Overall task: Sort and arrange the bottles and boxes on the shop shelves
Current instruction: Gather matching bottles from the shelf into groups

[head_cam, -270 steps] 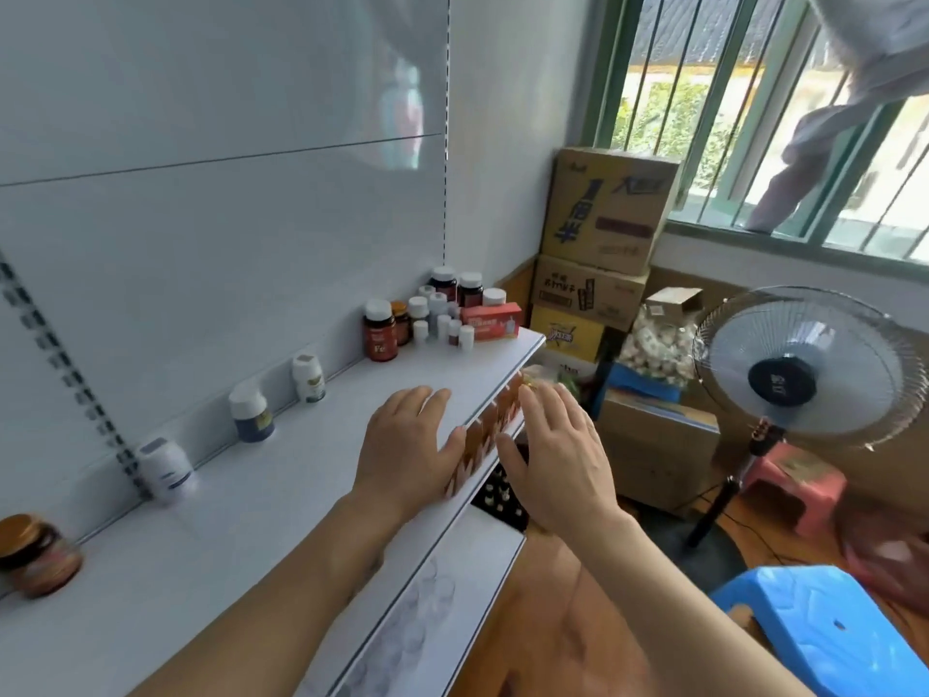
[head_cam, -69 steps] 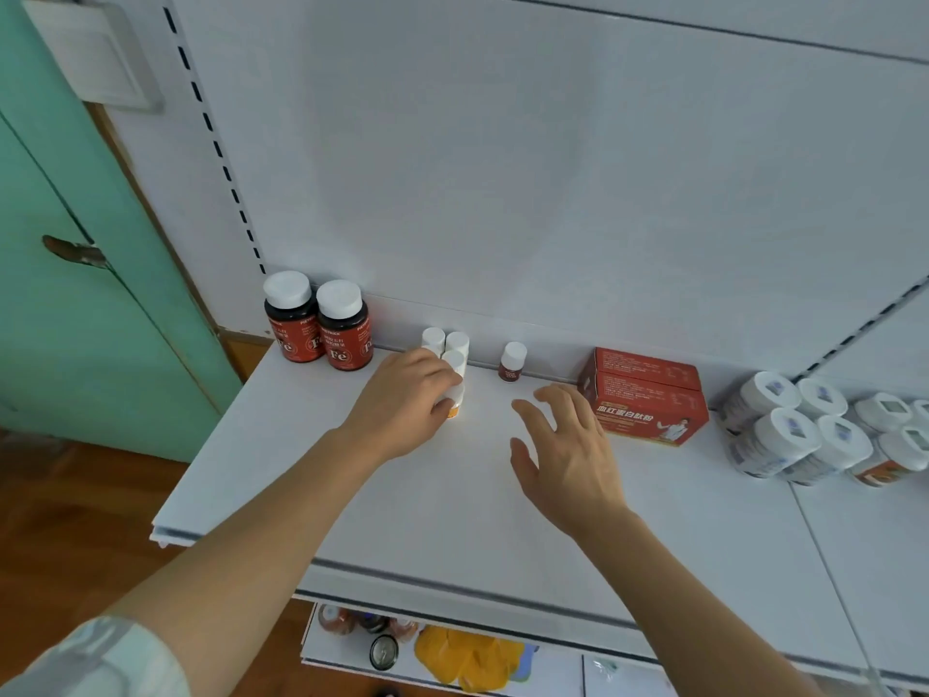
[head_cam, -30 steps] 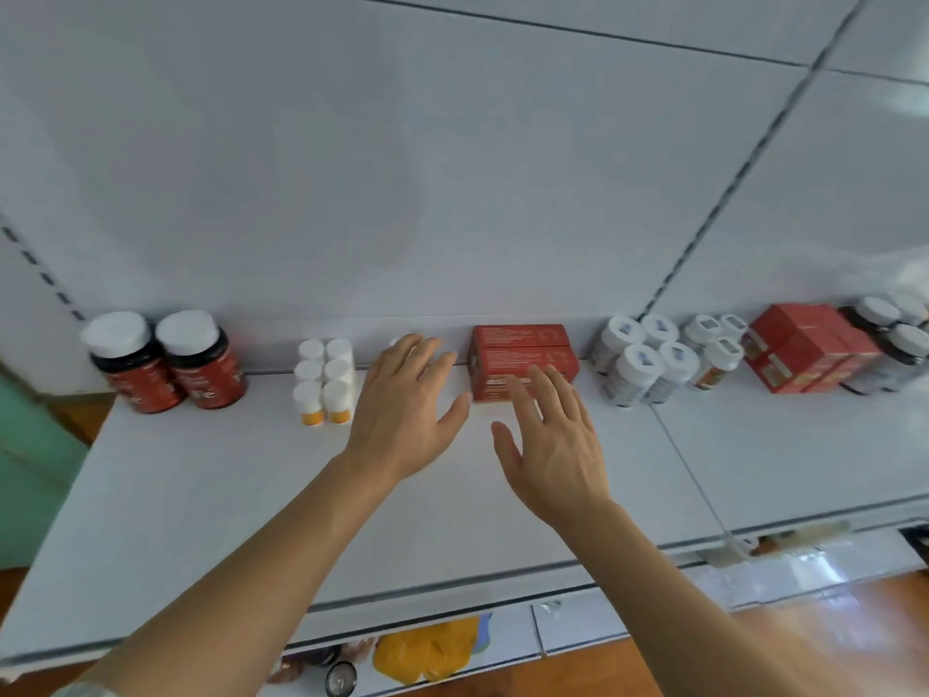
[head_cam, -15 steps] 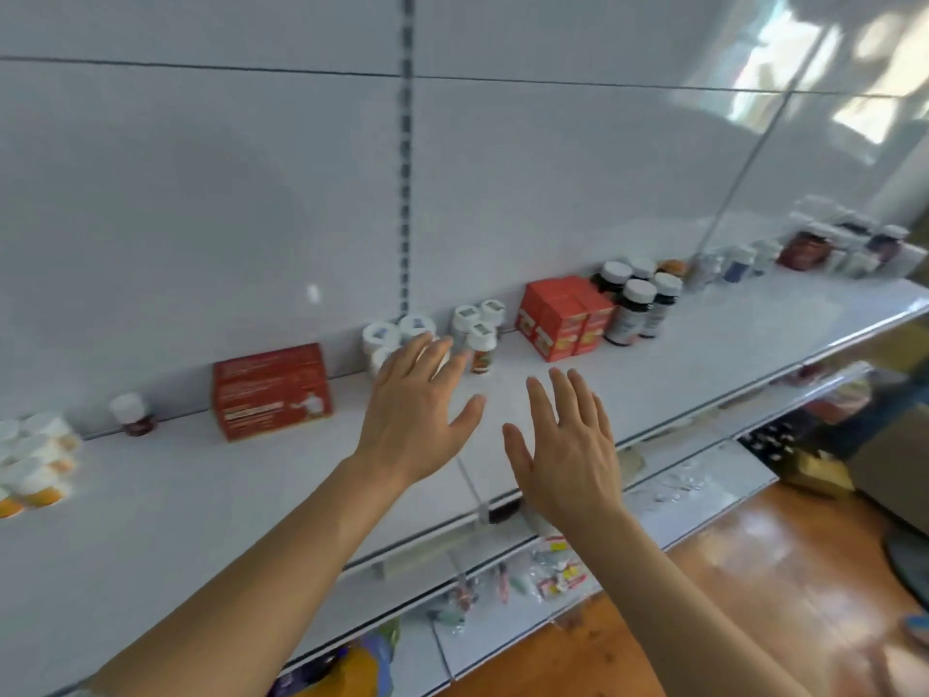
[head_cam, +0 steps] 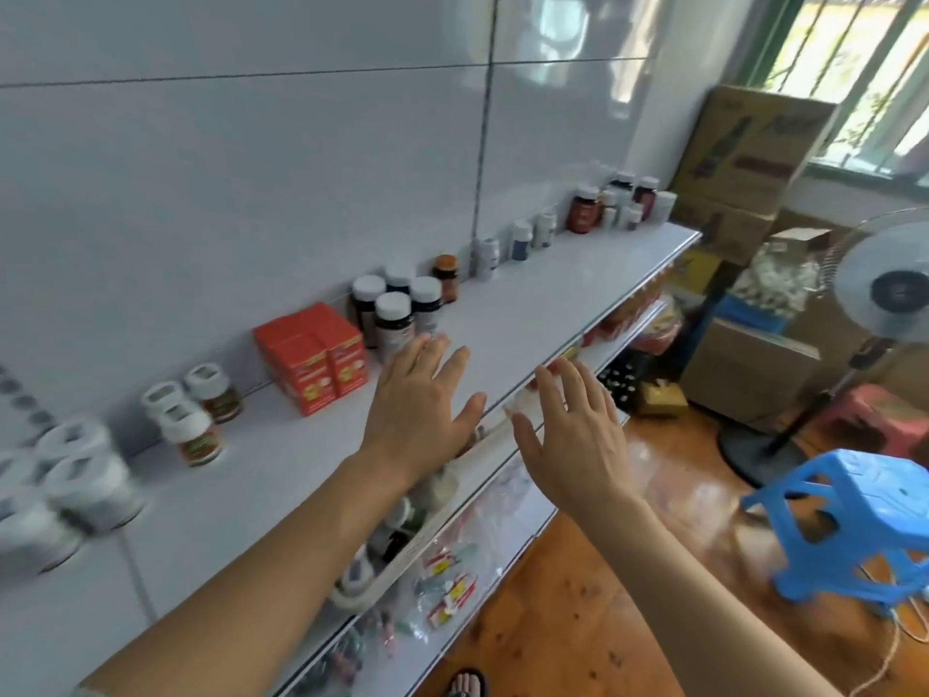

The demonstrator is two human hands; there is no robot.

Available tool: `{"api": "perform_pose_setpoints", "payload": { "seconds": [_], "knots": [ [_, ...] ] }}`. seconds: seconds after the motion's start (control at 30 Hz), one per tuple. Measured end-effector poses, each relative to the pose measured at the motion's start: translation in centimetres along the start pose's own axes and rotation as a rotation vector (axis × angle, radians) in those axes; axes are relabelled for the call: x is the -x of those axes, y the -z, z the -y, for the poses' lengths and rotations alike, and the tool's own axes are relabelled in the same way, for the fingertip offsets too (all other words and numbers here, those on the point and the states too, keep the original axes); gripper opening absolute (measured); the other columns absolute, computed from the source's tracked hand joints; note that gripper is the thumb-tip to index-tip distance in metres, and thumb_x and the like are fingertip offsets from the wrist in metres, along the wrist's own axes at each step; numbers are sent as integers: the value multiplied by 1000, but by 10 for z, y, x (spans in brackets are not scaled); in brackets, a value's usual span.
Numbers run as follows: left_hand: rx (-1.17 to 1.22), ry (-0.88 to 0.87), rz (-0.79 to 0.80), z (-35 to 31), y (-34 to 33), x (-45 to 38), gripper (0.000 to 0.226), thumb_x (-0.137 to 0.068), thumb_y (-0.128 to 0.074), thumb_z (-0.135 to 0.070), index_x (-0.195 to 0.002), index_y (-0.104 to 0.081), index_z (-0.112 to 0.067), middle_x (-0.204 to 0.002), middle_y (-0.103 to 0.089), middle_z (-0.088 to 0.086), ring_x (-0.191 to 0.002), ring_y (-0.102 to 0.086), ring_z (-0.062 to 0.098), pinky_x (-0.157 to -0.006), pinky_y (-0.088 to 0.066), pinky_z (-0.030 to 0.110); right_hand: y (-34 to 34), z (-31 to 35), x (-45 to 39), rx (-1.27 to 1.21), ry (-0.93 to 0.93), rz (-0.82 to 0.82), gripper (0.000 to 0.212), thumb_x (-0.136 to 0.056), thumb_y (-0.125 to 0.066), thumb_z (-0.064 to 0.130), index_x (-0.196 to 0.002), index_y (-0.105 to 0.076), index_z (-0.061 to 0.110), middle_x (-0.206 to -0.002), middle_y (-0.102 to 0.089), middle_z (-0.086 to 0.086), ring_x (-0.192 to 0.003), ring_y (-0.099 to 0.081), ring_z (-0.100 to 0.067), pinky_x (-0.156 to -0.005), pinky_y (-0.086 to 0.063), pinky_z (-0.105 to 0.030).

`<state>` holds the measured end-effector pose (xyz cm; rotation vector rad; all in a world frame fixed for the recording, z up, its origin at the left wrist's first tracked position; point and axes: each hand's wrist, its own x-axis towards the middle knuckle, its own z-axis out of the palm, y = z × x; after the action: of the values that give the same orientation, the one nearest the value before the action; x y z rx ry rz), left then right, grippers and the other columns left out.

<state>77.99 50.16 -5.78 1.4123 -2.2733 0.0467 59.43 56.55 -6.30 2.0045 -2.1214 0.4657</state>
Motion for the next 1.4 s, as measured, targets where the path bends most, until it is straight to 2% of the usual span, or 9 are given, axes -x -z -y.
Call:
{"api": "perform_pose_setpoints", "payload": {
  "seconds": [0.23,0.37,0.63,0.87,1.0,1.23,1.4],
  "knots": [
    [74,-61,12,-59,-68,-137,64,-93,-30,-54,-144,-45,-18,-150,-43,10,-141,-33,28,-116,-27,46,-7,-108,-93,53,-97,-26,64,-97,-38,53,-148,-36,14,-155,-34,-12,-147,-24,-31,-120,-22,-47],
    [80,-90,20,-91,-97,-212,64,-93,-30,-54,-146,-42,-20,-152,-41,8,-143,-31,26,-117,-26,45,-8,-162,-142,78,-138,-38,65,-97,-35,53,-148,-36,14,-154,-37,-13,-146,-26,-31,-119,-25,-48],
    [75,-143,65,-153,-172,-334,63,-93,-32,-54,-144,-44,-19,-149,-45,7,-140,-35,25,-115,-30,43,-34,-281,-224,25,-183,-39,63,-96,-42,51,-148,-37,14,-153,-38,-11,-146,-25,-31,-120,-24,-47],
    [80,-29,62,-204,-244,-437,62,-92,-34,-50,-143,-46,-17,-147,-46,8,-138,-36,24,-114,-28,39,-60,-400,-315,-1,-97,-19,60,-98,-40,49,-148,-36,16,-154,-37,-9,-147,-23,-29,-120,-23,-44],
    [75,62,36,-218,-272,-485,54,-97,-45,-44,-143,-46,-15,-146,-47,9,-136,-38,25,-113,-30,40,-71,-455,-372,1,-8,15,59,-98,-40,49,-146,-38,15,-150,-42,-9,-144,-29,-30,-117,-29,-46],
    [39,180,-20,-209,-307,-560,54,-96,-47,-43,-141,-48,-14,-141,-51,7,-130,-43,26,-109,-38,41,-112,-493,-472,-55,126,69,58,-98,-43,46,-147,-36,16,-150,-41,-8,-143,-28,-30,-116,-27,-43],
    [77,218,-101,-190,-342,-624,47,-93,-56,-34,-132,-56,-9,-124,-61,10,-112,-55,33,-94,-47,43,-153,-513,-546,-74,175,97,56,-96,-49,41,-144,-41,13,-143,-47,-9,-136,-36,-31,-111,-35,-43]
  ]
}}
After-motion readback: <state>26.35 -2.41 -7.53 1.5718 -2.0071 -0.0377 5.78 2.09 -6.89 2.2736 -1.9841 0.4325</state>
